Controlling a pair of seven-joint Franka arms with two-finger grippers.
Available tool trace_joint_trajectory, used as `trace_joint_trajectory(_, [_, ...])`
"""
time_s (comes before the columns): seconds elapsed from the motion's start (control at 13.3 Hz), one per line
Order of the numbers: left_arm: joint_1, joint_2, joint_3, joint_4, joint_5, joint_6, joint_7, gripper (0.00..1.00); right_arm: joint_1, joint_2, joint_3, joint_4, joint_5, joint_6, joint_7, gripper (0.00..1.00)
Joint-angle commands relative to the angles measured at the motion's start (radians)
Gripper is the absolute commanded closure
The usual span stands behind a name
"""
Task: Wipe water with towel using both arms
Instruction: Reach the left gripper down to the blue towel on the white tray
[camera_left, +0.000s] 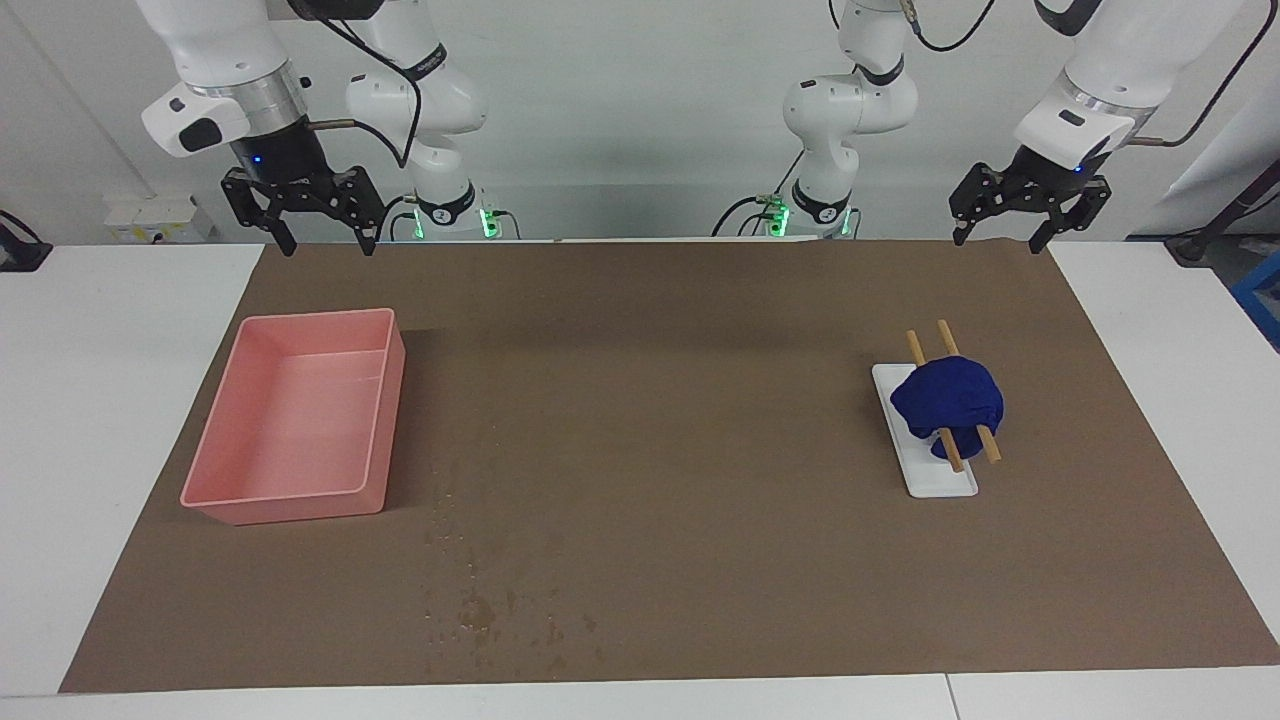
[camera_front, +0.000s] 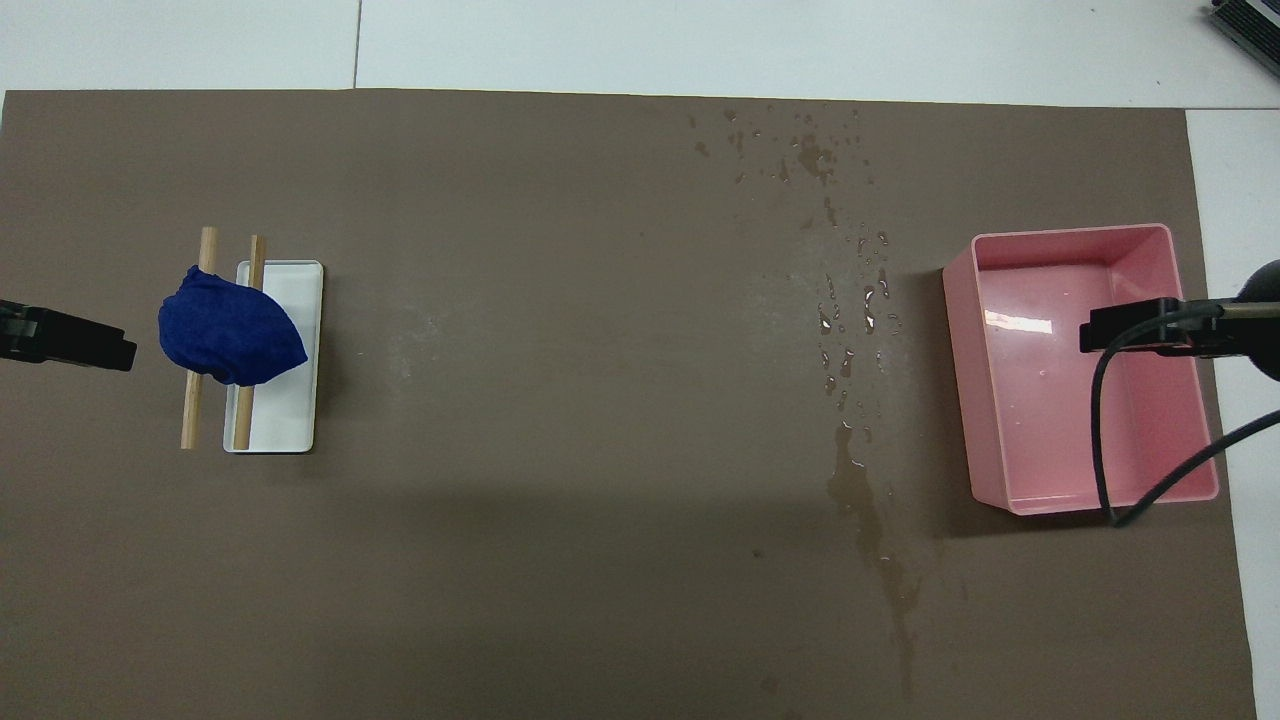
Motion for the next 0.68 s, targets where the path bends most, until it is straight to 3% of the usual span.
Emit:
trace_joint_trajectory(0.0, [0.009,-0.007,0.002,0.005,0.003,-0.017,-0.001,0.0,-0.012,-0.014,0.004,-0.007,0.021,-0.015,0.009,0.0])
trace_joint_trajectory(0.23, [0.011,-0.008,0.003,-0.009,0.006,0.033,-0.004,0.0,-0.012,-0.014,0.004,-0.007,0.021,-0.015,0.011,0.0])
trace_joint_trajectory(0.45, [0.033,-0.013,0.006,-0.125,0.009,0.249,-0.078,0.0,-0.022,-0.014,0.003,-0.007,0.021,-0.016,0.012,0.0])
trace_joint_trajectory(0.6, [0.044,0.024,0.006,-0.18,0.009,0.376,-0.154,0.0,-0.024,-0.014,0.001,-0.008,0.021,-0.019,0.008,0.0])
